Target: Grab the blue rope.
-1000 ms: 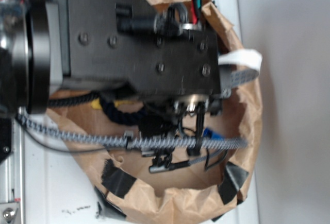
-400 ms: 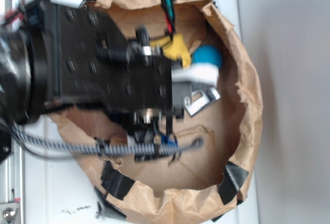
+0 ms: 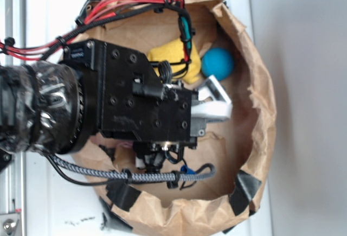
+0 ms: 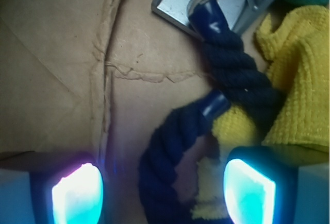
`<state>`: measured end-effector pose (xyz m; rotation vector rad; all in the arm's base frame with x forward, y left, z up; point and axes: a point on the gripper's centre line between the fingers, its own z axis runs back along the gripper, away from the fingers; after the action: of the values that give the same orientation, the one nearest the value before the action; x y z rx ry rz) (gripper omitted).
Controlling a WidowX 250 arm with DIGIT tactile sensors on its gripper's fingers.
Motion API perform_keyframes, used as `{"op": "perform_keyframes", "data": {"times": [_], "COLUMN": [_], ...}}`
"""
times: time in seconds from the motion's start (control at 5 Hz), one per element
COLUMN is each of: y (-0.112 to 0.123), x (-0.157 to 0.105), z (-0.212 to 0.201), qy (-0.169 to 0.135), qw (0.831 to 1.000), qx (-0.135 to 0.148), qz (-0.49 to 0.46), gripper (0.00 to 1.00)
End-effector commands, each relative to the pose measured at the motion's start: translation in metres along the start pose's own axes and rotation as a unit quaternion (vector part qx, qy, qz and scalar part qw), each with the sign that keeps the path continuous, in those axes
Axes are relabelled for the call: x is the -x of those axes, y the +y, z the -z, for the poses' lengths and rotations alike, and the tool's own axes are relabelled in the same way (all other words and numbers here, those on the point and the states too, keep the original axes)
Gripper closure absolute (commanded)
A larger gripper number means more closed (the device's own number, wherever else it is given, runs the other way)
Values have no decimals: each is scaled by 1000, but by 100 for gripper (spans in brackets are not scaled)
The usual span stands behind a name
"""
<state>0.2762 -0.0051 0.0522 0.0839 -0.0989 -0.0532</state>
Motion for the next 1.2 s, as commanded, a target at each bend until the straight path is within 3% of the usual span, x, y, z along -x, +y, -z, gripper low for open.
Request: {"op": "perform_keyframes", "data": {"times": [0.0, 0.2, 0.6, 0.8, 1.0], "y": [-18, -22, -23, -14, 1], "x": [-10, -8, -2, -3, -6], "z": [0, 5, 2, -4, -13], "qy": [-16, -28, -59, -56, -75], "qw": [999, 997, 995, 994, 989], "qx": [27, 63, 69, 92, 127], "qz": [26, 22, 38, 33, 1], "gripper": [0, 0, 0, 0, 0]}}
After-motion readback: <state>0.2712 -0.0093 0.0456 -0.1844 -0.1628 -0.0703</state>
